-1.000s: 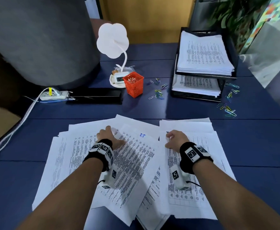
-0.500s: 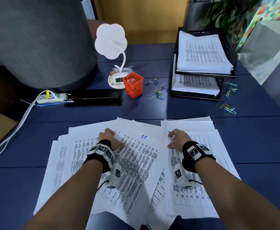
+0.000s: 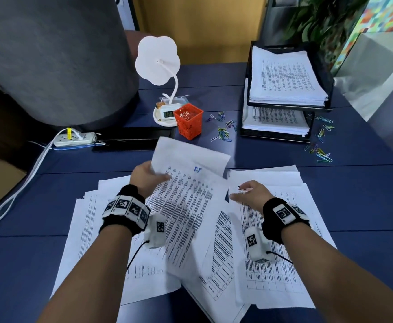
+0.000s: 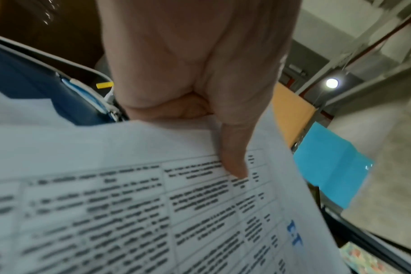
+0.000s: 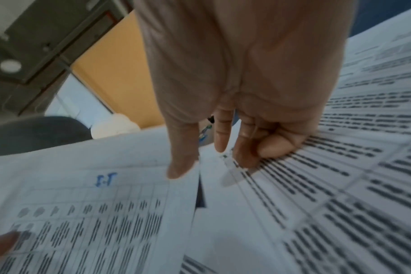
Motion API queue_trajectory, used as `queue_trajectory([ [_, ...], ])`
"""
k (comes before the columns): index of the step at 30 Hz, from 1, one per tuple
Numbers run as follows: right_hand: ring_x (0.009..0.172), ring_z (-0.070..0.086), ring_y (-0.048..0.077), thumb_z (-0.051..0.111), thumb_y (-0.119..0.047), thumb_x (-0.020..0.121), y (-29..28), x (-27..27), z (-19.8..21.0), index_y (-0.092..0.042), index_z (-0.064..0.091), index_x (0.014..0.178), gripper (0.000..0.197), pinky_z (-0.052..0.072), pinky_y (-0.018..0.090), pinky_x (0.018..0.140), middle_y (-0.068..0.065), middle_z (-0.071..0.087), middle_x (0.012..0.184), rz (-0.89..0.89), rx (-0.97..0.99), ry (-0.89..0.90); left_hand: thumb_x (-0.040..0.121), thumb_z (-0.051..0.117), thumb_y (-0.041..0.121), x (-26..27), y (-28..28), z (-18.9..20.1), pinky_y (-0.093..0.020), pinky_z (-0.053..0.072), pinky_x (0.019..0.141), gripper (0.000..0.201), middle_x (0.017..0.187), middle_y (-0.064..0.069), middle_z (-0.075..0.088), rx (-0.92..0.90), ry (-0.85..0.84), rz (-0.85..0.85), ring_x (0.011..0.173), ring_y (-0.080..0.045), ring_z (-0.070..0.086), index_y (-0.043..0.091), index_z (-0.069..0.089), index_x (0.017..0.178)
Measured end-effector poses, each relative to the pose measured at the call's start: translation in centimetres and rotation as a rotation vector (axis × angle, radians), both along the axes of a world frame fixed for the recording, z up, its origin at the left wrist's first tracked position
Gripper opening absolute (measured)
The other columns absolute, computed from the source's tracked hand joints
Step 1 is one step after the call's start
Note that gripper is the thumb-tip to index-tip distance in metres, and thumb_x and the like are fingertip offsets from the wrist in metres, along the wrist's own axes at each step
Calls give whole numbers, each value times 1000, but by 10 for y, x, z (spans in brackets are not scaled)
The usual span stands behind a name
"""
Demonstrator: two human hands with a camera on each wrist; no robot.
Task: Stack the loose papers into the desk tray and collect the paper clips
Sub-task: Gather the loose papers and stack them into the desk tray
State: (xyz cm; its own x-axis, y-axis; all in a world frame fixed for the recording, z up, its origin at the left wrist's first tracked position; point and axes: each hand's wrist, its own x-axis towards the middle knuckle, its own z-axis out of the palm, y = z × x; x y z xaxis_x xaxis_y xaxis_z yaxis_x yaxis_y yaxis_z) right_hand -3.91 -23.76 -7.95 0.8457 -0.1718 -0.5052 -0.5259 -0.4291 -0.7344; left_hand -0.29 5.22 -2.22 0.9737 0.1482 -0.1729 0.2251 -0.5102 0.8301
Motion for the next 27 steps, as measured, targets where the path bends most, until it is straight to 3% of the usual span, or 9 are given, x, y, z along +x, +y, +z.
queue_trajectory([
  [2, 88, 62, 17, 81, -36, 71, 6, 0, 8, -16, 56, 117, 56, 43, 25, 69, 6, 59, 114, -23, 144, -48, 74, 75, -4, 0, 1, 18, -23, 56, 67, 27, 92, -12, 67, -263, -70, 24, 77, -22, 64, 5, 61, 96],
  [4, 82, 59, 9, 77, -30, 77, 17, 0, 19, -16, 57, 117, 48, 42, 20, 66, 4, 62, 111, -9, 276, -111, 73, 71, -10, 3, 1, 33, -29, 57, 74, 29, 90, -7, 72, -454, -124, 13, 81, -22, 67, 7, 62, 94],
  [8, 72, 55, 9, 65, -9, 87, 41, 6, 55, -16, 56, 89, 12, 45, 9, 60, -5, 60, 82, -67, 477, -289, 72, 70, -4, 7, -2, 57, -35, 56, 83, 30, 90, -1, 74, -669, -257, -20, 87, -18, 69, 10, 62, 96],
  [11, 87, 60, 15, 57, -2, 91, 45, 15, 77, -10, 57, 93, 8, 49, 28, 83, 3, 66, 96, -160, 543, -426, 79, 67, -2, 11, -7, 69, -28, 56, 81, 27, 96, -5, 69, -658, -355, -22, 88, -14, 67, 13, 57, 99],
  [13, 90, 61, 15, 53, 0, 93, 45, 21, 88, -10, 57, 97, 11, 48, 31, 90, 5, 66, 102, -204, 562, -526, 86, 64, 3, 16, -11, 69, -23, 53, 75, 23, 82, 3, 61, -534, -400, -12, 73, -4, 61, 19, 51, 95],
  [18, 91, 60, 13, 53, -6, 94, 47, 27, 98, -21, 55, 94, 15, 48, 29, 88, -1, 66, 98, -263, 553, -679, 92, 60, 15, 18, -34, 63, -12, 48, 71, 18, 65, 9, 43, -382, -524, 104, 58, 1, 44, 19, 44, 85],
  [24, 88, 63, 20, 57, 6, 86, 39, 22, 85, -21, 55, 92, 28, 52, 37, 86, 5, 67, 97, -328, 502, -609, 93, 59, 19, 10, -52, 40, -19, 45, 67, 12, 64, 16, 54, -506, -469, 130, 60, 5, 49, 23, 49, 87],
  [26, 90, 62, 25, 54, 9, 85, 37, 22, 80, -19, 54, 88, 28, 50, 45, 90, 13, 66, 99, -331, 476, -567, 92, 59, 16, 6, -55, 33, -10, 45, 71, 11, 62, -3, 56, -533, -426, 116, 58, 8, 49, 8, 51, 94],
  [27, 91, 61, 26, 52, 10, 84, 37, 22, 79, -19, 54, 88, 29, 50, 46, 90, 14, 66, 101, -324, 464, -552, 92, 60, 14, 5, -55, 30, -9, 45, 74, 23, 77, -21, 55, -559, -412, 127, 60, 9, 50, -4, 49, 102],
])
